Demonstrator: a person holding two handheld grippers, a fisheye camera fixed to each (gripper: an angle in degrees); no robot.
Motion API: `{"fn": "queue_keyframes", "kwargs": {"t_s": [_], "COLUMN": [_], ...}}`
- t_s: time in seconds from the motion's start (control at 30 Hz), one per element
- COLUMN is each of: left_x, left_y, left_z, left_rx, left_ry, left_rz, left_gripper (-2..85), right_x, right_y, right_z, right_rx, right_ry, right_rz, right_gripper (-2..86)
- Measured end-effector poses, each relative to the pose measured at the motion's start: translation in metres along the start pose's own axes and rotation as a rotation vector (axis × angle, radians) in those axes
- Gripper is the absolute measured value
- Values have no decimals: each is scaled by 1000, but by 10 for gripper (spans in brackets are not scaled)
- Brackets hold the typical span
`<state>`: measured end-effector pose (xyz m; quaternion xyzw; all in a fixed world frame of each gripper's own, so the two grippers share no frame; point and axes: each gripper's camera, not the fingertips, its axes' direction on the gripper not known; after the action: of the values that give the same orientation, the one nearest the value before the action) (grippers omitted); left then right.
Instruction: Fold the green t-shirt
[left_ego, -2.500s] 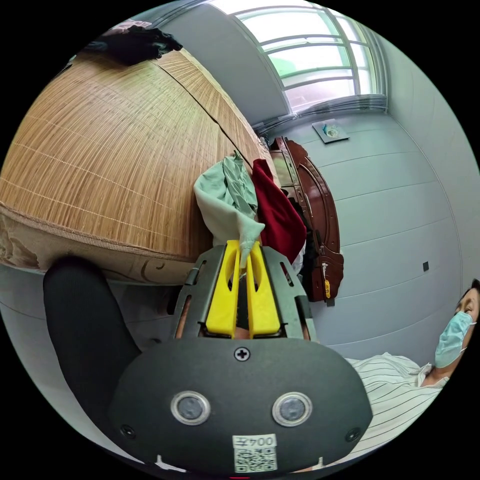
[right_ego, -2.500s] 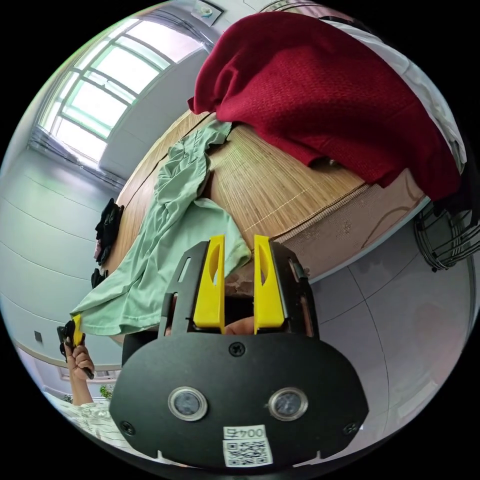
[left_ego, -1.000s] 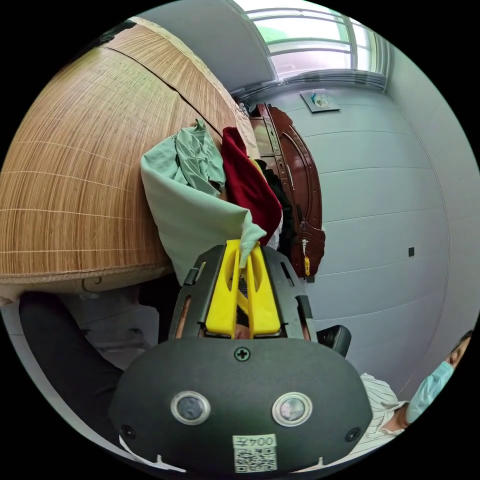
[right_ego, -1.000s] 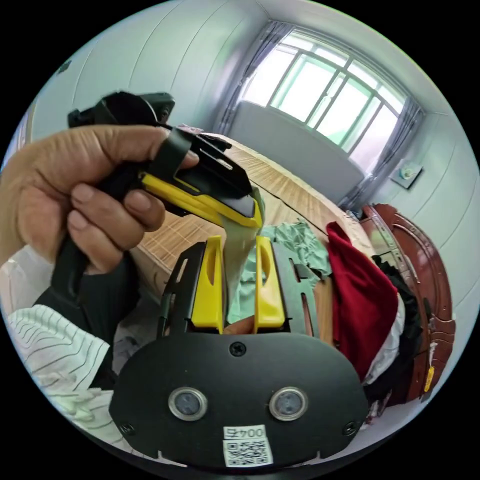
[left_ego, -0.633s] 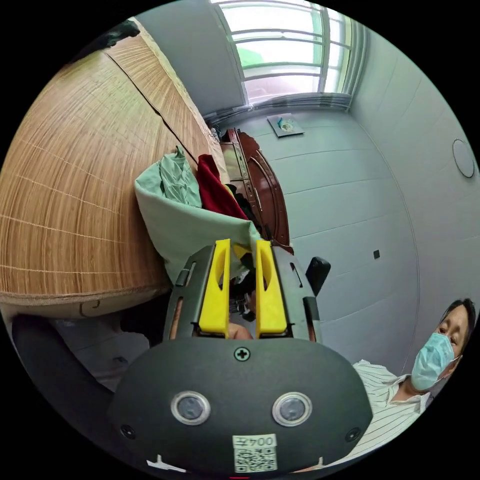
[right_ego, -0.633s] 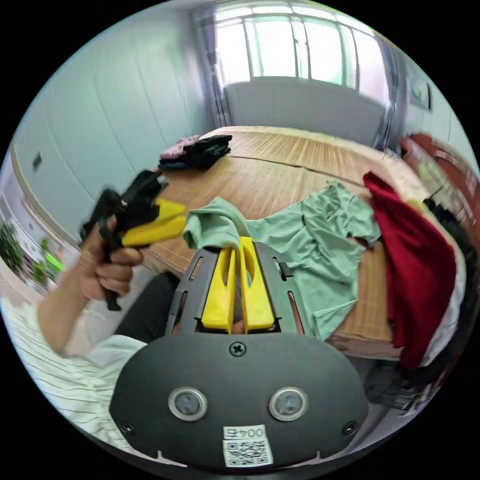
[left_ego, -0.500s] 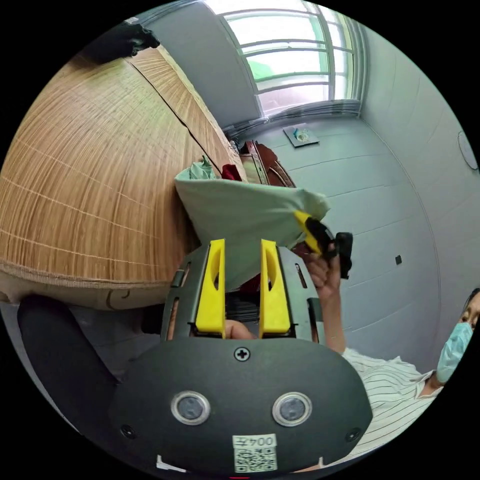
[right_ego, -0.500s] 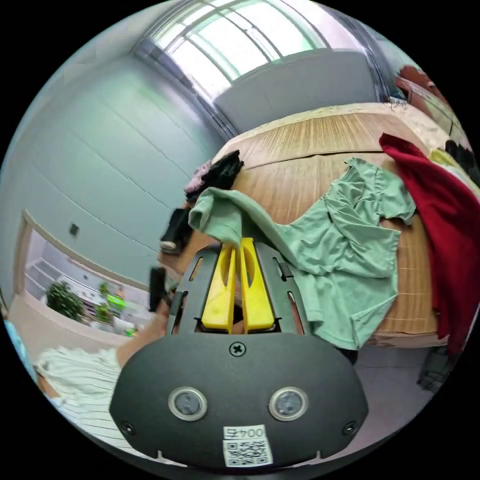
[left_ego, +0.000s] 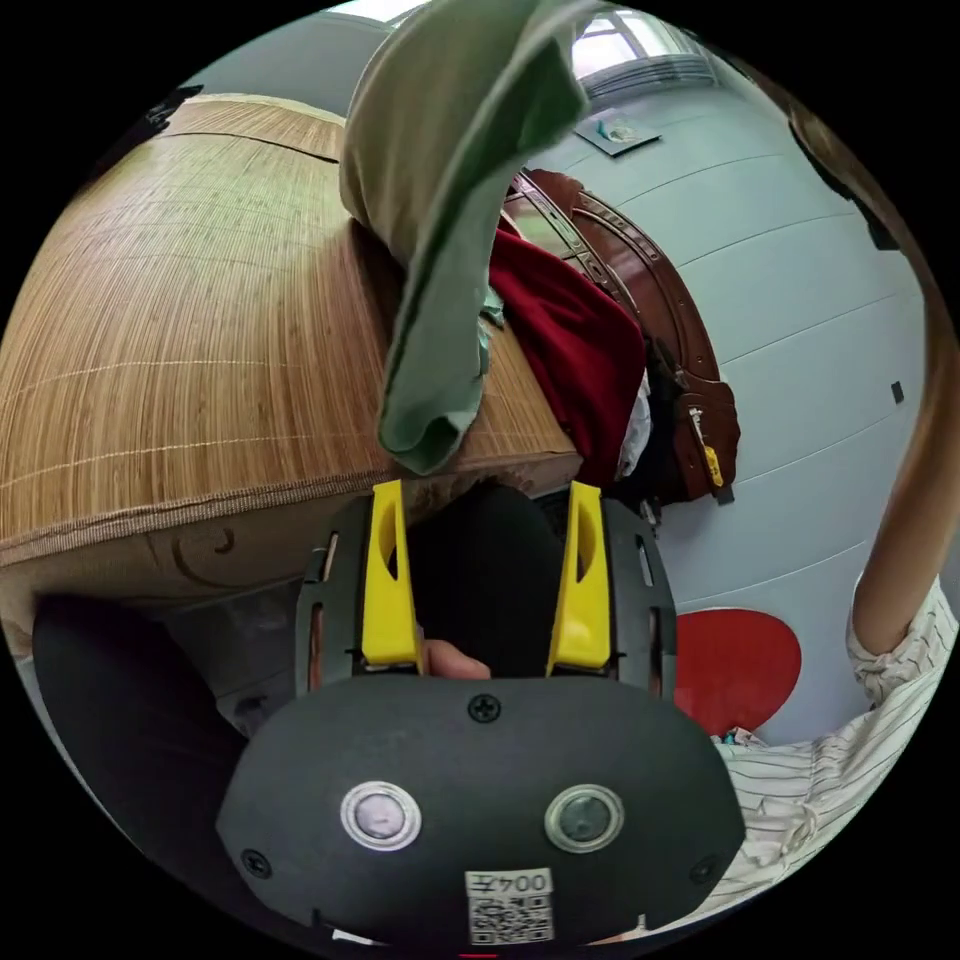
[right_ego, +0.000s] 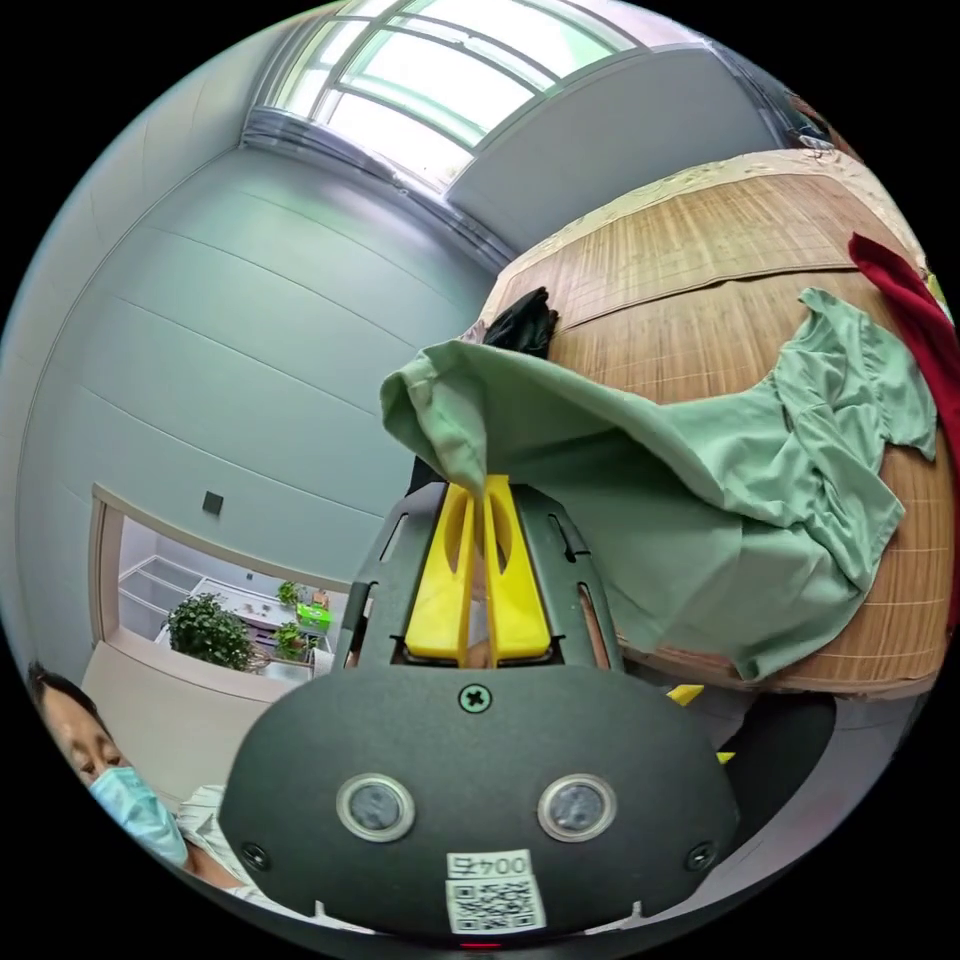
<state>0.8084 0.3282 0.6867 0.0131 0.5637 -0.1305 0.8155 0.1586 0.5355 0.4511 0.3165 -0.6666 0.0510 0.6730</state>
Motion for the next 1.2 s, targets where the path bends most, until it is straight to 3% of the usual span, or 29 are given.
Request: {"fn": "queue_keyframes", "kwargs": {"t_s": [0.17,0.5,1.2], "left_x": [-22,-49,-108], "left_y": [8,42,31], "left_z": [4,58,137], "left_rx": [20,-1,14], "left_ry": [-66,-4,201], "left_rz": [-69,-287,-320], "left_gripper": [221,191,153], "right_x": [13,102,199], "right_y": [-4,4,-22], "right_z": [11,-44,-124], "right_rx": [17,193,248], "right_ry": [-45,-159,-247], "right_rz": [-13,141,175], "right_gripper": [-6,-7,-7]}}
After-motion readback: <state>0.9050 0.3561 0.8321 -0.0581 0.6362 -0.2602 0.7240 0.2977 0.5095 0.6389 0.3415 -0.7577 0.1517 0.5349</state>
